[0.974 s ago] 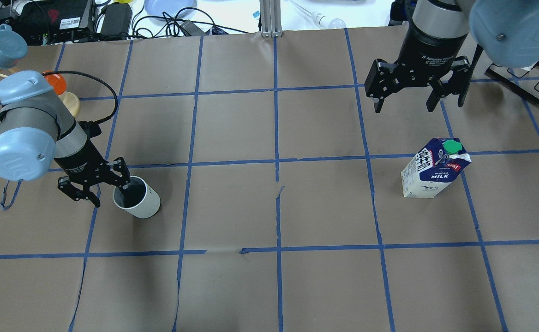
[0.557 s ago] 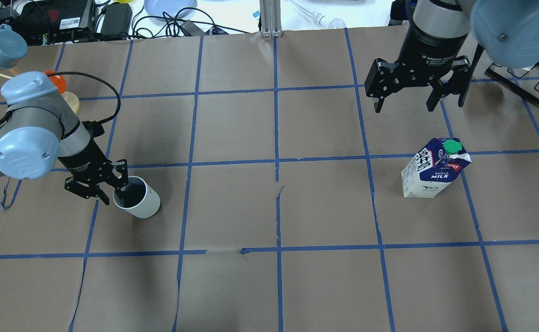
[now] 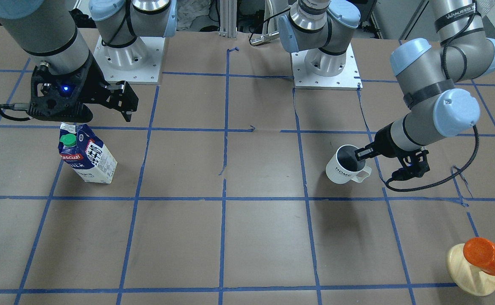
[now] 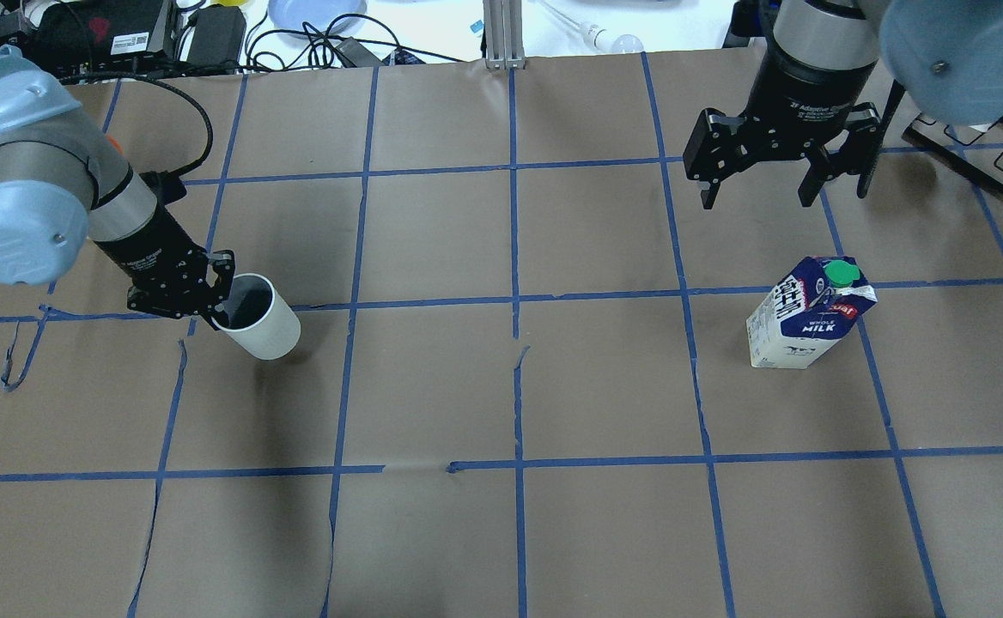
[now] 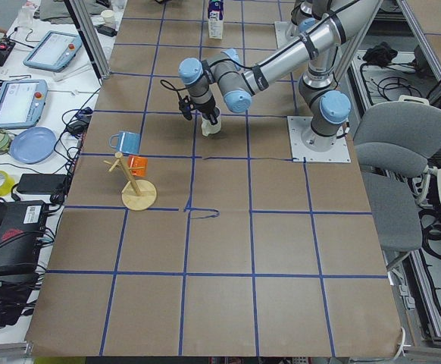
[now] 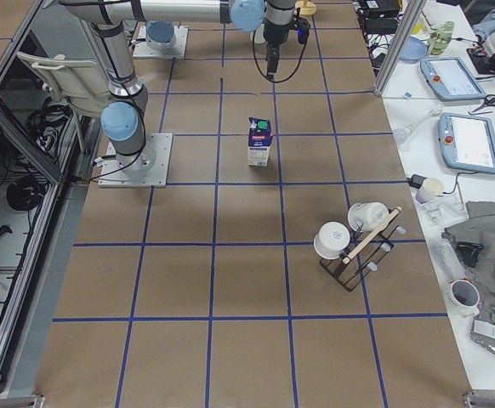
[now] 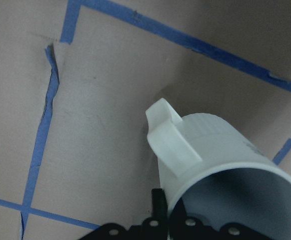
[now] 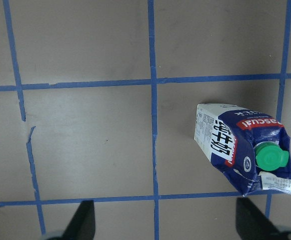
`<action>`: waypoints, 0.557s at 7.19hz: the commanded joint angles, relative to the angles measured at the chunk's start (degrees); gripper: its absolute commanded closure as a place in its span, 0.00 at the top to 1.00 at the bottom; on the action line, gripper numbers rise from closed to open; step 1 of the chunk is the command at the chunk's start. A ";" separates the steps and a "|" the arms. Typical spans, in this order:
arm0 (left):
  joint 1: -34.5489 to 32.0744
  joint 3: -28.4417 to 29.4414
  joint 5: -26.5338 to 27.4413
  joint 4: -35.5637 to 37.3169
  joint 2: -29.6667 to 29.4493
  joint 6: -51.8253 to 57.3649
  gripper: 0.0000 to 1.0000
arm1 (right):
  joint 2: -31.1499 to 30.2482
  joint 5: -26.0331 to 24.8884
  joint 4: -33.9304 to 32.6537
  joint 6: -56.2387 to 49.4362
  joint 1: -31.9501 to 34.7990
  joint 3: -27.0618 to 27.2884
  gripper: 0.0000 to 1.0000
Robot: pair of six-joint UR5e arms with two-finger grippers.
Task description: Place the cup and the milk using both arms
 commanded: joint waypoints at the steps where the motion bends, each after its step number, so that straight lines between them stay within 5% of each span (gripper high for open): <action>1: -6.31 6.36 -0.82 -3.80 -0.73 -9.82 0.00 | -0.08 -0.35 0.03 -1.81 -1.02 0.34 1.00; 2: -8.87 6.29 -5.44 -3.02 -0.74 -14.48 0.00 | -0.08 -0.35 0.03 -1.72 -1.03 0.34 1.00; 4: -15.10 6.03 -5.84 -2.92 -1.35 -17.59 0.00 | -0.17 -0.27 0.03 -1.72 -0.94 0.34 1.00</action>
